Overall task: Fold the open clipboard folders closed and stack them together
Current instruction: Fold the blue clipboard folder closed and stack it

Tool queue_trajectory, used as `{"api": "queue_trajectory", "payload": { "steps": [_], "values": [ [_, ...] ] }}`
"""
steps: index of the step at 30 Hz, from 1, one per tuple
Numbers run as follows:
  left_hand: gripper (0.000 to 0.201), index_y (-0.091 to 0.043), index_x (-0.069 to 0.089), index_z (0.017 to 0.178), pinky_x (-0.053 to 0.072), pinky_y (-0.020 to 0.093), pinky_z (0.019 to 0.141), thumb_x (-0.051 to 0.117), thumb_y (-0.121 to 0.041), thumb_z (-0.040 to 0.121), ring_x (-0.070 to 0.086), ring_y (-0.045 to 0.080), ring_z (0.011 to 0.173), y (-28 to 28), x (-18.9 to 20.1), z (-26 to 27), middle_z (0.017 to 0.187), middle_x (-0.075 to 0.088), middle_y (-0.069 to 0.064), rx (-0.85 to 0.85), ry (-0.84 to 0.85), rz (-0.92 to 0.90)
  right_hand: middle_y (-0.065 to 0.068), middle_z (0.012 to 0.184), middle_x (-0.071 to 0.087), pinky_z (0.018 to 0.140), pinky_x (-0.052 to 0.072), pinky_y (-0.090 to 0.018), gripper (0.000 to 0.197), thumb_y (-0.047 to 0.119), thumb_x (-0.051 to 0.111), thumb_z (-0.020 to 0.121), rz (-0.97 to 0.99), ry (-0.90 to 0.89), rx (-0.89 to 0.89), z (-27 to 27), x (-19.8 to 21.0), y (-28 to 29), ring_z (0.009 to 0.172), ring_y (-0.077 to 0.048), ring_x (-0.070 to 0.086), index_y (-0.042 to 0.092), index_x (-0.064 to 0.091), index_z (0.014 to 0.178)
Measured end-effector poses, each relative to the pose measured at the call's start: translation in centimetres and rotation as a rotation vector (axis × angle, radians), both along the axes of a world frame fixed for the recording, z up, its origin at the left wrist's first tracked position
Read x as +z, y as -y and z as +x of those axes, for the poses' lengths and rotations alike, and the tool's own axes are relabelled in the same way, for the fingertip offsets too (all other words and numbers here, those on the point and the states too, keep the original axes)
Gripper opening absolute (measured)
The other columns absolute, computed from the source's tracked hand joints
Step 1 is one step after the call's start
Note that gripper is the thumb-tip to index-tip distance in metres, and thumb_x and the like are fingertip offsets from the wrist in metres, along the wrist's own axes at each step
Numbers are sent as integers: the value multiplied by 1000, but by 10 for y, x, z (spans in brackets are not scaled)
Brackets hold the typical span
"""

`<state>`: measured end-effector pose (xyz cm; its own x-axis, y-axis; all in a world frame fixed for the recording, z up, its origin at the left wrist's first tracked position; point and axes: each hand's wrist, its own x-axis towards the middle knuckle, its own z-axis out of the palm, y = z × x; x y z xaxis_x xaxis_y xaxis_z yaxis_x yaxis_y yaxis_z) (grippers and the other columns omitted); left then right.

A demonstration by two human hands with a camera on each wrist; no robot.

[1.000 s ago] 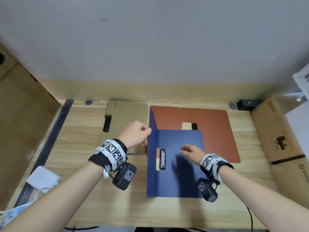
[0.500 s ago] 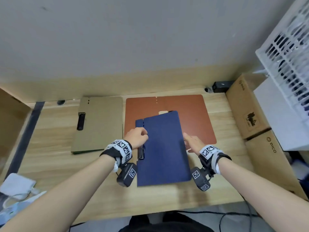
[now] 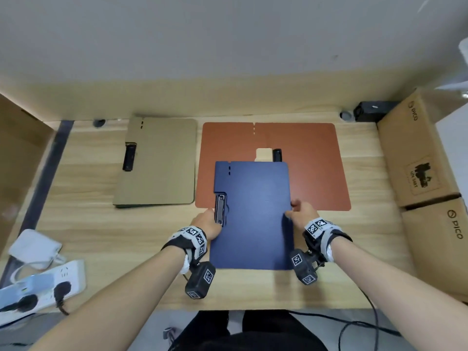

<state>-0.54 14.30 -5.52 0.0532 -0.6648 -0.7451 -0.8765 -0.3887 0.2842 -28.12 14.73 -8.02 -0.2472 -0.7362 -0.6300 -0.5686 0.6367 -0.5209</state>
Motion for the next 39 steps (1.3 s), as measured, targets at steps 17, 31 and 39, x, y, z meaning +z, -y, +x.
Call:
{"api": "queue_trajectory", "payload": {
  "steps": [17, 31, 39],
  "values": [
    [30, -5, 58, 106, 50, 29, 68, 61, -22, 82, 62, 22, 81, 44, 1, 66, 100, 64, 12, 554, -421, 210, -4, 76, 58, 56, 43, -12, 13, -7, 61, 87, -1, 14, -57, 54, 10, 57, 80, -24, 58, 2, 52, 86],
    [17, -21, 53, 90, 50, 39, 91, 64, -11, 81, 58, 26, 92, 129, 20, 205, 91, 58, 5, 560, -223, -212, -10, 101, 61, 92, 52, -52, 29, 12, 72, 84, -111, 132, -53, 197, -10, 154, 99, -31, 62, 6, 56, 108],
    [16, -20, 57, 92, 51, 36, 88, 66, -12, 82, 63, 28, 93, 164, 8, 256, 96, 66, 6, 632, -175, -314, -5, 101, 68, 91, 55, -44, 29, 21, 78, 78, -104, 117, 53, 248, -23, 187, 97, -26, 66, 16, 58, 98]
  ]
}}
